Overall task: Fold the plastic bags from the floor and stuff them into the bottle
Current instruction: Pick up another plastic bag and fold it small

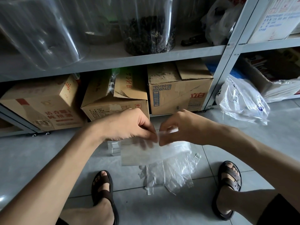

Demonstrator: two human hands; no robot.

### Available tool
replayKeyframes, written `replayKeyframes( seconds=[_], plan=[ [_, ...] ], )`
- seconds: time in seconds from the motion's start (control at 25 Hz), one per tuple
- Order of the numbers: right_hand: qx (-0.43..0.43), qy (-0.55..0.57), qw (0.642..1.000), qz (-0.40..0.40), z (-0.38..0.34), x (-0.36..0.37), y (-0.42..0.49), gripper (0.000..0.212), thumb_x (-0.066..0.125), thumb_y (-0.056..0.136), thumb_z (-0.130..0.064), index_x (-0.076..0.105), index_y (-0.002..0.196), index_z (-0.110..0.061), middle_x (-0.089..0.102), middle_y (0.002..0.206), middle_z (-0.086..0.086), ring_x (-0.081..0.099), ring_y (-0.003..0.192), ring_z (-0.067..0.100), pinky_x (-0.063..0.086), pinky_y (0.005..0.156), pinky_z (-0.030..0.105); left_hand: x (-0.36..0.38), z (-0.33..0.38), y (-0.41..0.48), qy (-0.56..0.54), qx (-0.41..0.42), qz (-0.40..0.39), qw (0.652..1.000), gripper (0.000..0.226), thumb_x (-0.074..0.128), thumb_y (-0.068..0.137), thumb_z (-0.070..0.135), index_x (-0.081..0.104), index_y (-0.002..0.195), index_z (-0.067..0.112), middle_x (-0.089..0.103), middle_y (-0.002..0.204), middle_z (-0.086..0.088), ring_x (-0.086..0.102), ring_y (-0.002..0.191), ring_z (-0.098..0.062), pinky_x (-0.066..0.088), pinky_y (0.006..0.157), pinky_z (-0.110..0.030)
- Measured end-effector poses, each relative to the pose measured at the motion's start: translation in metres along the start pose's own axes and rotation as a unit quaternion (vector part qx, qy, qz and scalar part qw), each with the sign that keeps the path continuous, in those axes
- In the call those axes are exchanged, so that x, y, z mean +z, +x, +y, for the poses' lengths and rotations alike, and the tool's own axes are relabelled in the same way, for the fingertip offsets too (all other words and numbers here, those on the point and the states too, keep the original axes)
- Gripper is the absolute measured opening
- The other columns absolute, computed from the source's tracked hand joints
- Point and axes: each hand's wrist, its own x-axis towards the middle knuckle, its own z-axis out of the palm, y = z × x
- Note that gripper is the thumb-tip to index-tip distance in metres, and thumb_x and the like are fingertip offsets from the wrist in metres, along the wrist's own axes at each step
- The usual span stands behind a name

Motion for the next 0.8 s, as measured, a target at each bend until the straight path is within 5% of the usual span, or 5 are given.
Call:
replayKeyframes(
  seconds=[0.16, 0.4, 0.52, 0.68, 0.8],
  plan=[
    [0.003, 0.098, 0.995, 0.029, 0.004, -0.009, -0.005, 0.013, 0.078, 0.082, -0.024, 0.074, 0.076, -0.035, 0.073, 0.073, -0.019, 0.067, 0.071, -0.001, 0.051, 0.070, 0.015, -0.005, -0.008, -0.007, -0.026, 0.000, -0.005, 1.000, 0.013, 0.071, 0.089, 0.013, 0.078, 0.096, 0.005, 0.078, 0.084, -0.007, 0.075, 0.079, -0.028, 0.057, 0.080, -0.031],
    [0.029, 0.198, 0.972, 0.126, 0.020, -0.026, -0.011, 0.015, 0.073, 0.085, -0.014, 0.075, 0.076, -0.026, 0.075, 0.076, -0.009, 0.064, 0.070, -0.003, 0.047, 0.069, 0.010, -0.011, -0.013, -0.015, -0.069, -0.028, 0.044, 0.996, 0.030, 0.077, 0.073, 0.029, 0.079, 0.092, 0.006, 0.074, 0.079, -0.015, 0.058, 0.063, -0.014, 0.045, 0.063, -0.021],
    [0.048, 0.217, 0.960, 0.170, 0.027, -0.033, -0.014, 0.010, 0.073, 0.085, -0.013, 0.075, 0.080, -0.021, 0.074, 0.079, -0.010, 0.064, 0.074, -0.001, 0.048, 0.073, 0.010, -0.012, -0.019, -0.015, -0.125, -0.038, 0.048, 0.990, 0.026, 0.077, 0.074, 0.019, 0.078, 0.092, 0.001, 0.057, 0.064, -0.015, 0.046, 0.051, -0.012, 0.054, 0.055, -0.025],
    [0.059, 0.226, 0.950, 0.210, 0.030, -0.033, -0.013, 0.013, 0.070, 0.088, -0.010, 0.074, 0.082, -0.021, 0.070, 0.074, -0.015, 0.058, 0.070, -0.004, 0.043, 0.067, 0.007, -0.014, -0.020, -0.014, -0.152, -0.046, 0.046, 0.986, 0.021, 0.074, 0.079, 0.012, 0.078, 0.097, 0.003, 0.064, 0.065, -0.010, 0.055, 0.052, -0.008, 0.059, 0.058, -0.028],
    [0.062, 0.216, 0.951, 0.214, 0.028, -0.033, -0.013, 0.014, 0.068, 0.091, -0.012, 0.074, 0.085, -0.024, 0.067, 0.073, -0.014, 0.054, 0.067, -0.001, 0.041, 0.062, 0.010, -0.014, -0.017, -0.015, -0.161, -0.047, 0.022, 0.986, 0.022, 0.075, 0.079, 0.015, 0.078, 0.099, 0.007, 0.074, 0.085, -0.019, 0.064, 0.066, -0.016, 0.051, 0.057, -0.019]
  ],
)
